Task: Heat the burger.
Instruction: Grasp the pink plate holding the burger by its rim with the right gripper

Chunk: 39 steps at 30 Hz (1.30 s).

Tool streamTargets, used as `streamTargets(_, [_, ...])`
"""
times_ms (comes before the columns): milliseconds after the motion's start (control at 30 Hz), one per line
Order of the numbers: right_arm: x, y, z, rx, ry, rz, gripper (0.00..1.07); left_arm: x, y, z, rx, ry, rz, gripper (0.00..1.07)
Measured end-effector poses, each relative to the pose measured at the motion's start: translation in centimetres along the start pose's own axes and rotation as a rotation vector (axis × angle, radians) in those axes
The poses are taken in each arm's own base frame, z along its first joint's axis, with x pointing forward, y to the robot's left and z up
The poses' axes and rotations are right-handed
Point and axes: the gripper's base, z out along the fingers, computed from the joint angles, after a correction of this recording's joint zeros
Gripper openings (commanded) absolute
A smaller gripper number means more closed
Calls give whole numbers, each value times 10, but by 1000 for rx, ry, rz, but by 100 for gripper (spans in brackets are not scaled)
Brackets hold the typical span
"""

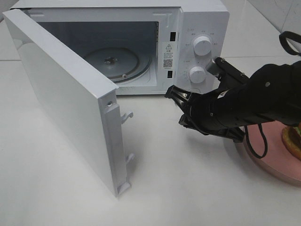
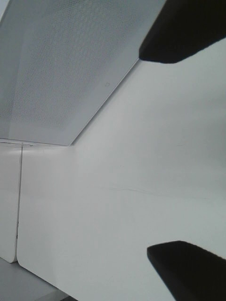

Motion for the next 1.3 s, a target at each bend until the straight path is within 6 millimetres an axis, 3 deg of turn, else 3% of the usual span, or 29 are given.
streamTargets(267, [4, -1, -12, -2, 118, -237, 13, 0, 0, 0, 0, 0, 0, 97])
streamTargets(600, [-21, -8, -30, 24, 298, -472, 16, 0, 0, 0, 0, 0, 0, 97])
streamTargets(767, [-37, -5, -44, 121, 429, -702, 19, 0, 0, 0, 0, 0, 0, 97])
streamTargets(967, [-45, -6, -52, 218, 468, -741, 28, 0, 0, 0, 0, 0, 0, 97])
streamTargets(1033, [-54, -11, -56, 284, 456, -706, 45, 0, 0, 0, 0, 0, 0, 97])
streamTargets(1067, [-54, -11, -56, 284, 456, -706, 45, 0, 0, 0, 0, 0, 0, 97])
streamTargets(1133, [-62, -16, -63, 322, 433, -687, 70, 0, 0, 0, 0, 0, 0, 97])
streamTargets(1167, [-62, -16, -63, 322, 433, -687, 70, 0, 0, 0, 0, 0, 0, 97])
streamTargets(1200, [-66, -19, -67, 335, 415, -685, 86, 0, 0, 0, 0, 0, 0, 97])
streamTargets(1233, [-67, -19, -68, 339, 412, -685, 93, 0, 0, 0, 0, 0, 0, 97])
streamTargets(1267, [-67, -19, -68, 339, 412, -685, 93, 0, 0, 0, 0, 0, 0, 97])
streamTargets(1300, [-69, -21, -71, 349, 414, -680, 102, 0, 0, 0, 0, 0, 0, 97])
